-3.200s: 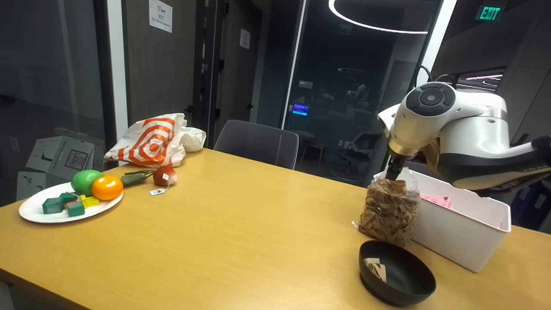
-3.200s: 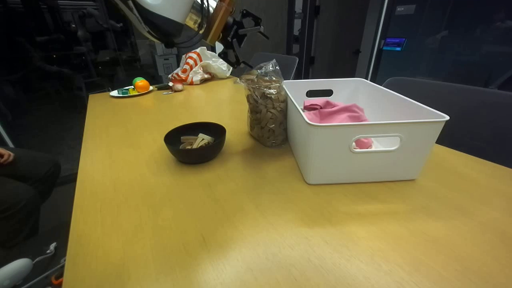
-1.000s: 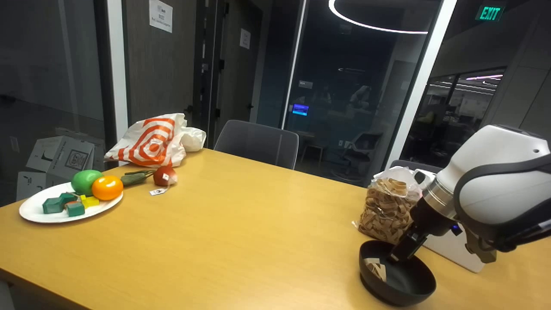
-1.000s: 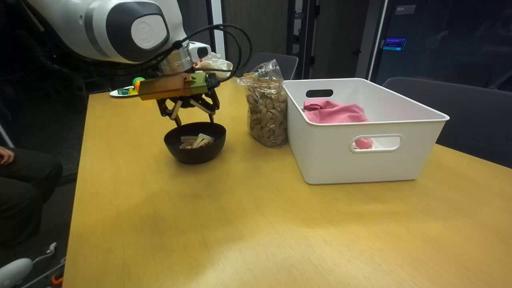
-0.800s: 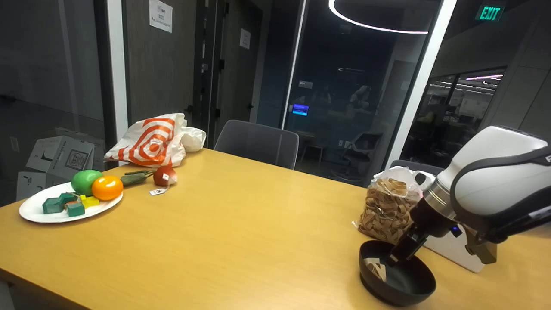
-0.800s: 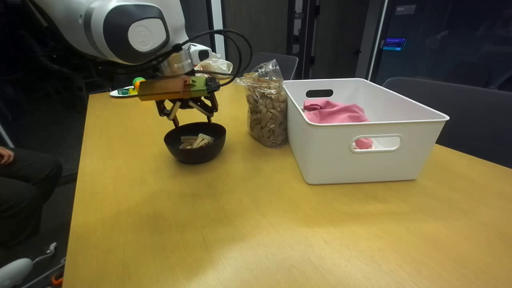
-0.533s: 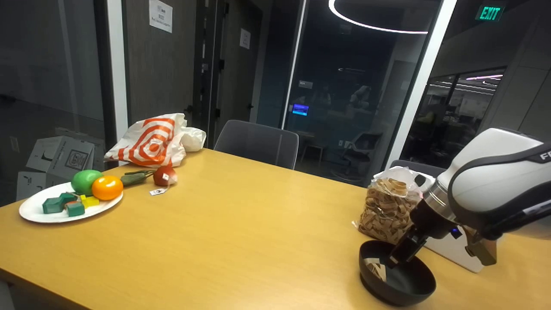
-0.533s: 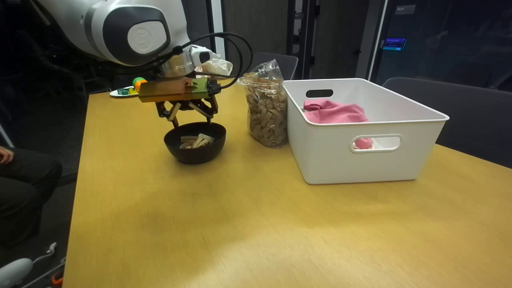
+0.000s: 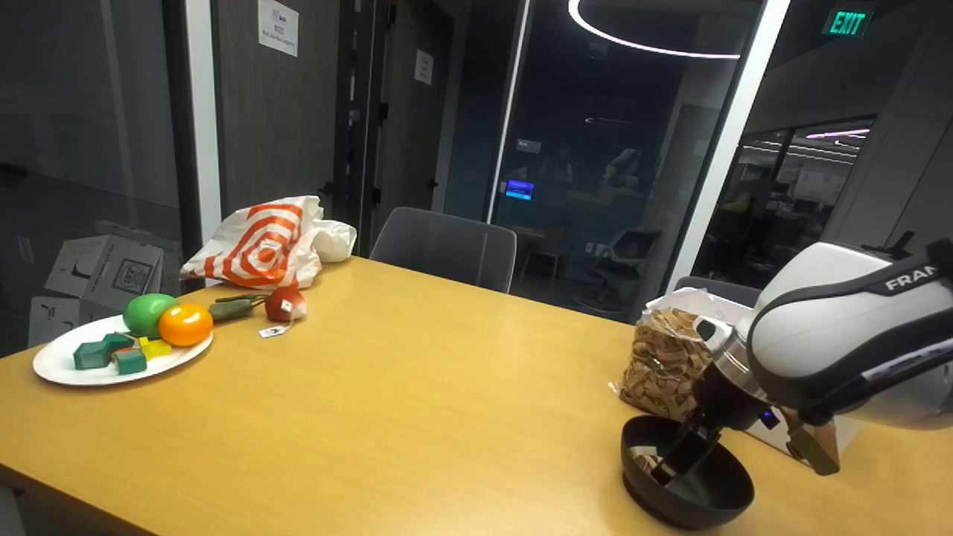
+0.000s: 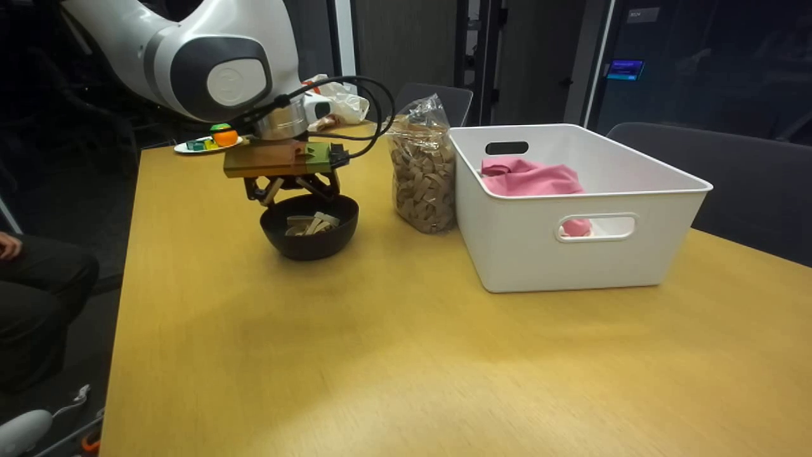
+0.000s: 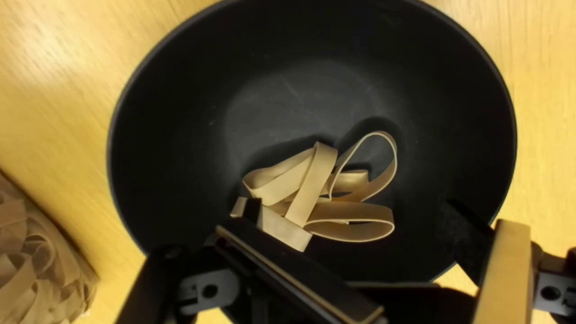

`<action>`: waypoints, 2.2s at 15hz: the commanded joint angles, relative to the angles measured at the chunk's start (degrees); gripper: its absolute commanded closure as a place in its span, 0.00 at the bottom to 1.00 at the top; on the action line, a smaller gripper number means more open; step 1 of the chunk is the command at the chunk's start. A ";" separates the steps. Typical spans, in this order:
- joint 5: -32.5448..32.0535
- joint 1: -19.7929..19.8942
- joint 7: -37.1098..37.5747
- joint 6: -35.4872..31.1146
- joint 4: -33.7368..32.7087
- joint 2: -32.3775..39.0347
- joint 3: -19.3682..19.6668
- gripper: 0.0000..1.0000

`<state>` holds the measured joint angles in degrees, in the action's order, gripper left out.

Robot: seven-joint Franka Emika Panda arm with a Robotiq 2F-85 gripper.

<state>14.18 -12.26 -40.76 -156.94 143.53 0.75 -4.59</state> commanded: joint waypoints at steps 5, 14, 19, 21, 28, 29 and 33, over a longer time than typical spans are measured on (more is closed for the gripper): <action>3.77 3.87 -5.59 -1.43 -2.73 4.27 -3.43 0.00; 7.35 7.80 -9.91 -1.26 -5.21 7.51 -6.06 0.00; 6.64 9.01 -9.64 -1.24 -5.71 9.48 -7.15 0.00; 6.94 9.59 -9.95 -1.34 -5.89 9.82 -7.88 0.00; 7.30 10.93 -9.66 -1.11 -6.63 10.12 -9.04 0.66; 7.21 11.05 -9.64 -1.09 -6.72 10.05 -9.04 0.73; 6.86 11.20 -8.87 -0.90 -7.10 10.20 -8.81 0.93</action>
<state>20.03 -2.18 -48.99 -157.71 137.15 10.33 -12.47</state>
